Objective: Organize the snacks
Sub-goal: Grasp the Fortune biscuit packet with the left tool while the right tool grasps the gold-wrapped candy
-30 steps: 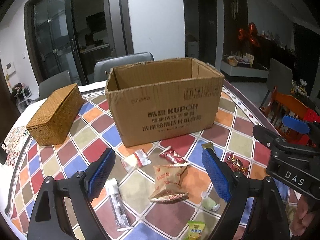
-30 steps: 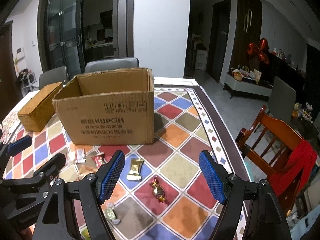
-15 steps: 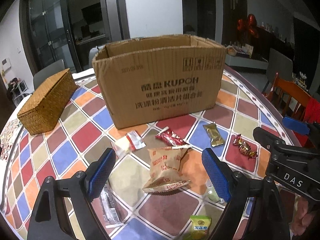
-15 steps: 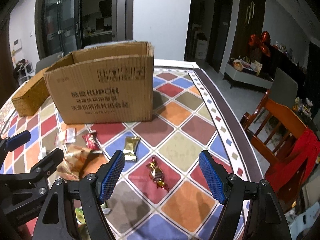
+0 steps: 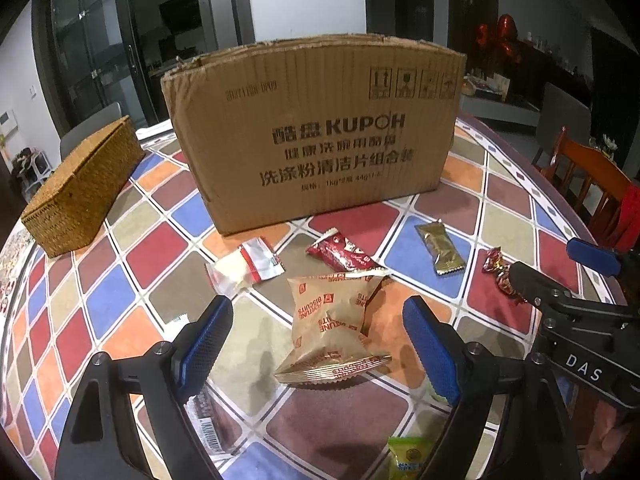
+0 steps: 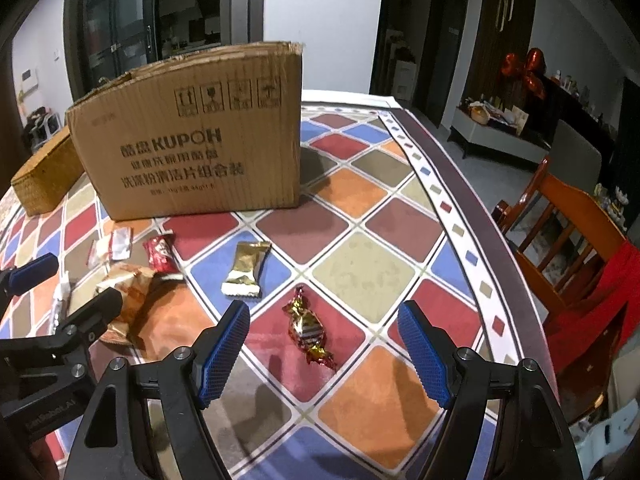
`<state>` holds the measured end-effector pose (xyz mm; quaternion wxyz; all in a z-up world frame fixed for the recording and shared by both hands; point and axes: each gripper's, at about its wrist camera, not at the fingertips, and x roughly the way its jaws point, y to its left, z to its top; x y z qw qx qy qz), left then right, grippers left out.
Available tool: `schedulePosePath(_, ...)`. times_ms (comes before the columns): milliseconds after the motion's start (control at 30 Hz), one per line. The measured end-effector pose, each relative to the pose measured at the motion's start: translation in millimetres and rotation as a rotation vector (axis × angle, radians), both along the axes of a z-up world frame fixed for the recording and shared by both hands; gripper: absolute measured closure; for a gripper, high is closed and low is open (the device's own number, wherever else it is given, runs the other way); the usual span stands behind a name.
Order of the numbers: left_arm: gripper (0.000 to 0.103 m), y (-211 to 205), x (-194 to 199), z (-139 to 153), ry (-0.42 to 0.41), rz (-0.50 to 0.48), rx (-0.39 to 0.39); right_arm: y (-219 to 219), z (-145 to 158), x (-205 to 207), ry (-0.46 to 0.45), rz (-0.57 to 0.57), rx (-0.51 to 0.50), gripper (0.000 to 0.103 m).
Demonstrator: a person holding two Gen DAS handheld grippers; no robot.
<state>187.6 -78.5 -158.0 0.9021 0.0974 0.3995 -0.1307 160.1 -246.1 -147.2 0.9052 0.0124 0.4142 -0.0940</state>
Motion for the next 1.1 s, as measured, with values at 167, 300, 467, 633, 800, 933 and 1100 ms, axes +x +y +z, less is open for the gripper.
schedulePosePath(167, 0.017, -1, 3, -9, 0.015, -0.002, 0.006, 0, -11, 2, 0.025, 0.0, 0.004, 0.026)
schedulePosePath(300, 0.019, -4, 5, -16, 0.027, -0.005, 0.009, -2, -19, 5, 0.045, -0.006, 0.006, 0.026)
schedulePosePath(467, 0.021, -5, 9, -21, 0.031, -0.008, 0.016, -5, -26, 8, 0.062, -0.011, 0.024, 0.027)
schedulePosePath(633, 0.03, -7, 13, -27, 0.041, -0.017, 0.028, -5, -36, 9, 0.084, -0.004, 0.04, 0.037)
schedulePosePath(800, 0.046, -6, 15, -31, 0.061, -0.019, 0.016, -3, -37, 7, 0.077, -0.001, 0.045, 0.042)
schedulePosePath(933, 0.054, -8, 15, -33, 0.068, -0.028, 0.025, -3, -37, 9, 0.073, 0.011, 0.076, 0.058)
schedulePosePath(1100, 0.061, -9, 14, -30, 0.065, -0.038, 0.024, -3, -36, 8, 0.069, 0.018, 0.093, 0.079)
